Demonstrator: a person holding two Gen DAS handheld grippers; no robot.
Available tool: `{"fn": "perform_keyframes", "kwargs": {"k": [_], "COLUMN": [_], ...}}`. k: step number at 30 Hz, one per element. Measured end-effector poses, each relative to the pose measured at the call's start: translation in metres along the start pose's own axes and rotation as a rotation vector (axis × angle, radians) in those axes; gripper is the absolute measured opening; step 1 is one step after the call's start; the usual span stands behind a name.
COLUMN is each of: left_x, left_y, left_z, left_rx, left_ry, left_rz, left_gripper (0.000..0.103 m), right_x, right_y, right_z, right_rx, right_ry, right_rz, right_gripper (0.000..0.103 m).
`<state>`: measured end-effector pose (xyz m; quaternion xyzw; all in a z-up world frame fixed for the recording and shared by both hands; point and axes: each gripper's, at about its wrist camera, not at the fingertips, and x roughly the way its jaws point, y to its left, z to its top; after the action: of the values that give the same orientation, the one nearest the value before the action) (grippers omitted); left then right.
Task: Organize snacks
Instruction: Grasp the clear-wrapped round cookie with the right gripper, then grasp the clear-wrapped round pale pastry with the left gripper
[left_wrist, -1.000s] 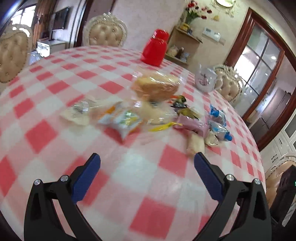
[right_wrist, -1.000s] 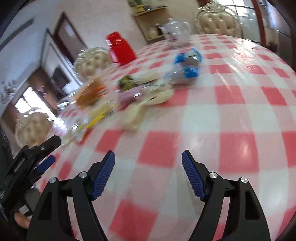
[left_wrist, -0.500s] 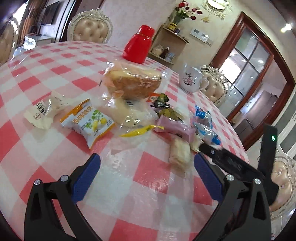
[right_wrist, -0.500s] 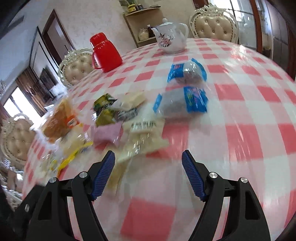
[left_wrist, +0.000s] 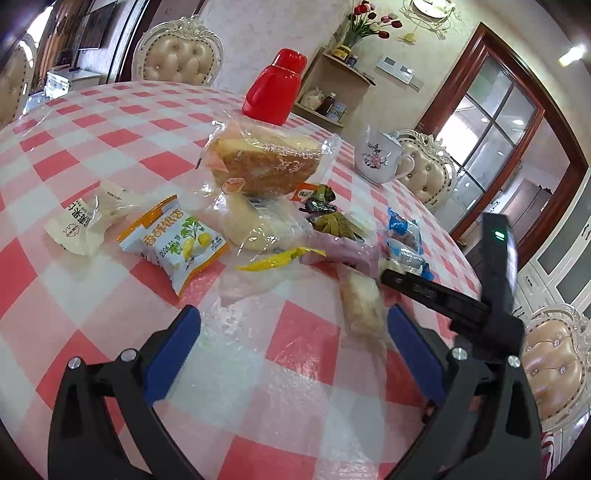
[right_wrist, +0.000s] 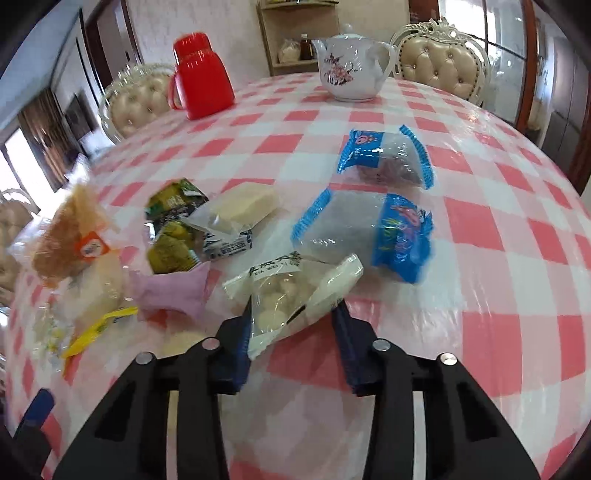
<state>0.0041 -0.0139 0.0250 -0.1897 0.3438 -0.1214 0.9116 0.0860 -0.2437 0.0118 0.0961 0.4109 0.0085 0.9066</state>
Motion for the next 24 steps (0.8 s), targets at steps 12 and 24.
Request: {"fn": "perform_keyframes", "kwargs": {"k": [12,24], "left_x": [0.049,0.11], "left_y": [-0.063,-0.115], "left_z": [0.001,-0.006], "left_rx": [0.205,0.451], "left_ry": [0.134,0.237], "left_rz": [0.126,0.214], "left_gripper": [0.101,0.036], "right_x": [-0.075,-0.081], "right_y": [-0.072,-0.079], "right_z": [-0.051,-0.053], "right_rx": [0.224,0.242], "right_ry": [-0.14,-0.174], "right_rz": [0.17,0.168], "right_gripper": [0.036,0.037]}}
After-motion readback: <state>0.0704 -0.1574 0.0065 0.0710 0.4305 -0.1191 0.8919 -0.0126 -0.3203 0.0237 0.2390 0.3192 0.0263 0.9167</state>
